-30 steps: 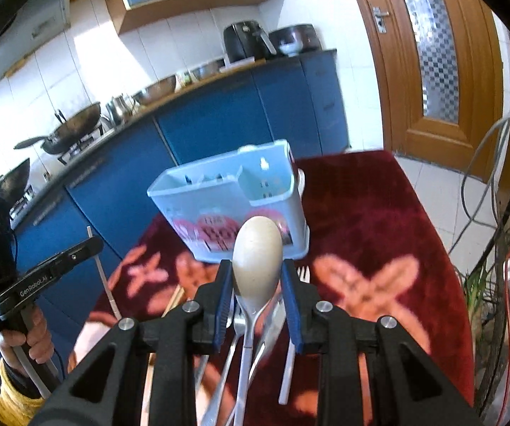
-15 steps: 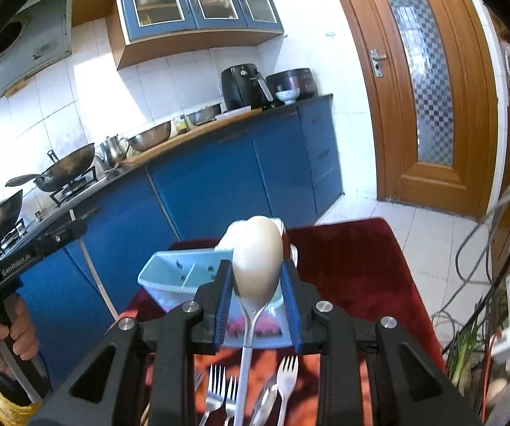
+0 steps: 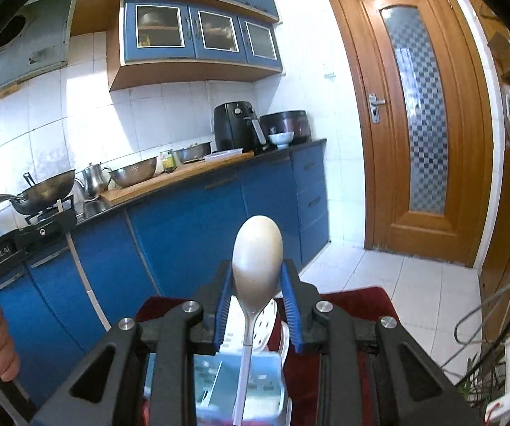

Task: Organize utensils
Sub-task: 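Carry the spoon into the blue holder with the right tool while the left tool drops the chopstick in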

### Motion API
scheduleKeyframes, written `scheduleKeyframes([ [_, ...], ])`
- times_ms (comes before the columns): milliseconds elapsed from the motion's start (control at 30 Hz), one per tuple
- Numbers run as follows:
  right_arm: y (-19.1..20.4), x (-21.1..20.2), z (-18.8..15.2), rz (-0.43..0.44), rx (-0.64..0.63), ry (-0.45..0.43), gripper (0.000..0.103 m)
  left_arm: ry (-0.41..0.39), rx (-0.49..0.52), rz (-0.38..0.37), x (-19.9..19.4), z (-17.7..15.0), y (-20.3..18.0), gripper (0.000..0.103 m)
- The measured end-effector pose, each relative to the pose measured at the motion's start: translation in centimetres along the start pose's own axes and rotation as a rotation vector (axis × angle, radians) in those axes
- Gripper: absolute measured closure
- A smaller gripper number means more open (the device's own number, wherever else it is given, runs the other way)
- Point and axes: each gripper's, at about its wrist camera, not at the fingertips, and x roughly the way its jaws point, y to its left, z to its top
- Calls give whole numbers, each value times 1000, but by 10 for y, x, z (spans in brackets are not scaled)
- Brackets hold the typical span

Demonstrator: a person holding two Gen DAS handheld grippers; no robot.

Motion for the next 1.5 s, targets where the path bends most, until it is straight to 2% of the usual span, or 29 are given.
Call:
scheduleKeyframes([
  [133, 2, 19, -9, -6, -22, -5, 73, 13, 0, 8, 25, -14, 6, 101],
  [367, 2, 45, -35, 2, -44, 46, 73, 100, -12, 5, 61, -59, 17, 101],
  [733, 7, 51, -54, 18, -79, 99, 73, 147, -7, 2, 67, -101, 23, 101],
  [867, 8, 49, -56, 33, -82, 116, 72, 173, -5, -4, 69, -106, 23, 101],
  [900, 9, 49, -56, 32, -85, 119, 67, 178, -1, -3, 69, -106, 22, 101],
  [933, 9, 48, -56, 34, -85, 118, 58, 182, 3, 1, 68, -108, 22, 98],
  [1000, 9, 44, -55, 40, -77, 113, 45, 188, 5, 3, 67, -108, 23, 85],
  [1033, 9, 42, -53, 44, -71, 105, 45, 186, 2, -1, 65, -107, 22, 79],
  [1233, 8, 22, -43, 54, -62, 78, 45, 177, 15, -14, 50, -102, 21, 73],
  [1500, 4, -13, -33, 74, -38, 57, 45, 168, 46, -25, 23, -93, 16, 72],
])
